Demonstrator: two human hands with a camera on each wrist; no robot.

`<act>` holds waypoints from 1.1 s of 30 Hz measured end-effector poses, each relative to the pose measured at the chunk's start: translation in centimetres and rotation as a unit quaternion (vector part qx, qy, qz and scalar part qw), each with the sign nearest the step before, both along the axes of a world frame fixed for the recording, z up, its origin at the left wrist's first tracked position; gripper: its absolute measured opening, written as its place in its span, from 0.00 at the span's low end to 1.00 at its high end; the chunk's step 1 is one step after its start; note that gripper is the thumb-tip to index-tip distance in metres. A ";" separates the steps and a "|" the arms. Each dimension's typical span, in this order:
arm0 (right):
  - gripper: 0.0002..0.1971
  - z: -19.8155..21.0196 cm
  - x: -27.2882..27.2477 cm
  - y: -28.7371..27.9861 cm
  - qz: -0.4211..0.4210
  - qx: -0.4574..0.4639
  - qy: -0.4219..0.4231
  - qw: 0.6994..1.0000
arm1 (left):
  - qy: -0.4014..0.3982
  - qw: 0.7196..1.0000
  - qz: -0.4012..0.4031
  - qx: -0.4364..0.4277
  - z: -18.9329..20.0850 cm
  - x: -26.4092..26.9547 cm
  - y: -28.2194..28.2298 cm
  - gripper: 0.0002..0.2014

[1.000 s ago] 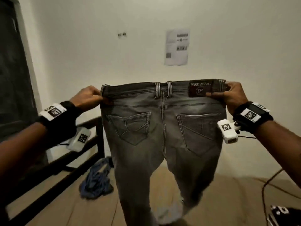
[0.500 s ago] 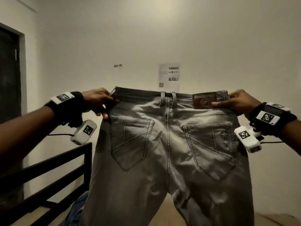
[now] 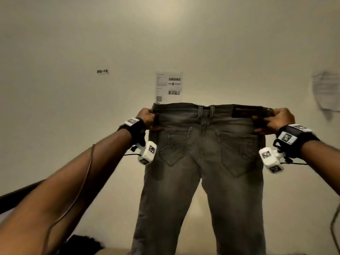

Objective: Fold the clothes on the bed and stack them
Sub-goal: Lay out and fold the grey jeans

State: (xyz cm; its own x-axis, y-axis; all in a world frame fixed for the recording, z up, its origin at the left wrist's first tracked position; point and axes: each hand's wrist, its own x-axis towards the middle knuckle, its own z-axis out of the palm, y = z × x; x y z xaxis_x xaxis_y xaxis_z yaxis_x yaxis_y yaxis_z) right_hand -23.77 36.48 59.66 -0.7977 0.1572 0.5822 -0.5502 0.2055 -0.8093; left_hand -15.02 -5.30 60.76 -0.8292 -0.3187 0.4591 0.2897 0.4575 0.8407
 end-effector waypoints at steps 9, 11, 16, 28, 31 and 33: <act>0.14 -2.9 7.7 1.4 0.010 0.058 0.133 0.989 | 0.044 0.967 -0.114 0.223 -4.6 0.0 -0.3 0.16; 0.16 -6.7 11.4 -0.4 0.044 0.088 0.161 0.982 | 0.039 0.956 -0.119 0.266 -8.6 2.8 -1.8 0.14; 0.15 -22.8 21.0 -5.7 0.200 0.182 0.172 0.947 | -0.031 0.953 -0.043 0.297 -26.4 10.7 -10.4 0.10; 0.29 -75.8 36.3 -20.5 0.178 0.402 -0.312 0.842 | -0.458 0.751 0.317 0.356 -70.4 43.7 -17.0 0.08; 0.32 -76.0 38.6 -17.8 0.336 0.557 -0.187 0.736 | -0.479 0.742 0.246 0.400 -75.0 44.9 -9.9 0.14; 0.44 -75.7 36.3 -18.2 0.382 0.589 -0.173 0.690 | -0.502 0.739 0.203 0.400 -78.1 44.2 -5.7 0.24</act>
